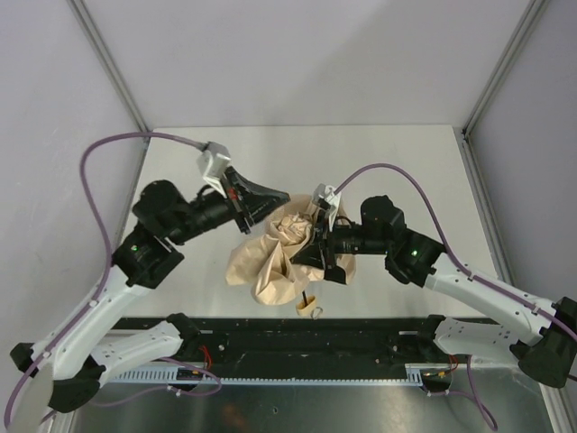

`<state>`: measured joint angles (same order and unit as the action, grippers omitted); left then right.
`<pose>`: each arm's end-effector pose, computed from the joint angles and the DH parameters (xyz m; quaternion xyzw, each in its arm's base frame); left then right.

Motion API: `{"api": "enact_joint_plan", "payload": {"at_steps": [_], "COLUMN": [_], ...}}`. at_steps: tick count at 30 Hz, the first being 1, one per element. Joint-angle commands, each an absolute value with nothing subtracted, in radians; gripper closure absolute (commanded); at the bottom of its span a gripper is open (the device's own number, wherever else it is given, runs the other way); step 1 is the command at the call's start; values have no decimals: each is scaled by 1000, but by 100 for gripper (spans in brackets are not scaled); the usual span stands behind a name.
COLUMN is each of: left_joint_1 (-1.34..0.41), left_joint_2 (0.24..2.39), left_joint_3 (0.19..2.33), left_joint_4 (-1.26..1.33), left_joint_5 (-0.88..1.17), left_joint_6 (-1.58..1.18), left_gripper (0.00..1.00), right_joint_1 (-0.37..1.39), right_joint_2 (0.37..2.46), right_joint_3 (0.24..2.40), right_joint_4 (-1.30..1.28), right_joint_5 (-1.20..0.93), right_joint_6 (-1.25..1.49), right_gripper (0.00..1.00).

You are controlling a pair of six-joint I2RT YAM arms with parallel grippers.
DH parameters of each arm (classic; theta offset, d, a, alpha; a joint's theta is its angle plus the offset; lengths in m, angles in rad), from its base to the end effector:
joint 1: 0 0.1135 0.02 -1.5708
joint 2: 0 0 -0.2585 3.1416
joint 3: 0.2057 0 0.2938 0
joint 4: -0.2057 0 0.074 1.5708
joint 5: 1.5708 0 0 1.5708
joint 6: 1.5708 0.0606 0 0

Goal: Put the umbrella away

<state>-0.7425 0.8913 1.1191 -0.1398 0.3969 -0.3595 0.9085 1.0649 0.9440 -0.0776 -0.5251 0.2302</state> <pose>0.1710 -0.1887 0.4494 0.2688 0.6223 -0.4920 0.5463 0.1676 0.2643 0.3396 -0.4036 0.6499 0.4990 0.4071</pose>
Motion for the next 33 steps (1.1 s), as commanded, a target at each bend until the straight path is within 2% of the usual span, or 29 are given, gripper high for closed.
{"api": "enact_joint_plan", "payload": {"at_steps": [1,5,9,11,16,20,21,22,23,26,28,33], "left_joint_1": [-715,-710,-738,-767,-778,-691,-667,-644,-624,-578,-566,-562], "left_joint_2": [873,871,859,880,861,822,817,813,808,795,785,776], "left_joint_3": [1227,1158,860,791,869,973,997,1014,1022,1011,990,940], "left_joint_4": [-164,-144,109,164,44,-73,-94,-109,-117,-126,-127,-125], "left_joint_5": [411,410,476,485,416,417,422,427,431,447,457,509], "left_joint_6": [-381,-414,-589,-609,-498,-465,-469,-477,-495,-574,-621,-637], "left_gripper": [100,100,100,100,100,98,91,78,59,14,4,1], "right_joint_1": [927,925,917,914,884,877,875,872,866,850,841,813], "right_joint_2": [1051,1045,1040,1045,1050,1033,1027,1022,1017,1010,1007,1008], "right_joint_3": [997,997,997,997,996,996,994,991,989,986,986,986], "right_joint_4": [29,62,103,111,66,22,14,9,7,5,9,30], "right_joint_5": [-513,-517,-540,-546,-548,-536,-532,-528,-526,-523,-527,-582], "right_joint_6": [214,230,259,262,246,228,224,223,222,220,221,230], "right_gripper": [100,100,100,100,100,100,100,100,100,100,100,100]}}
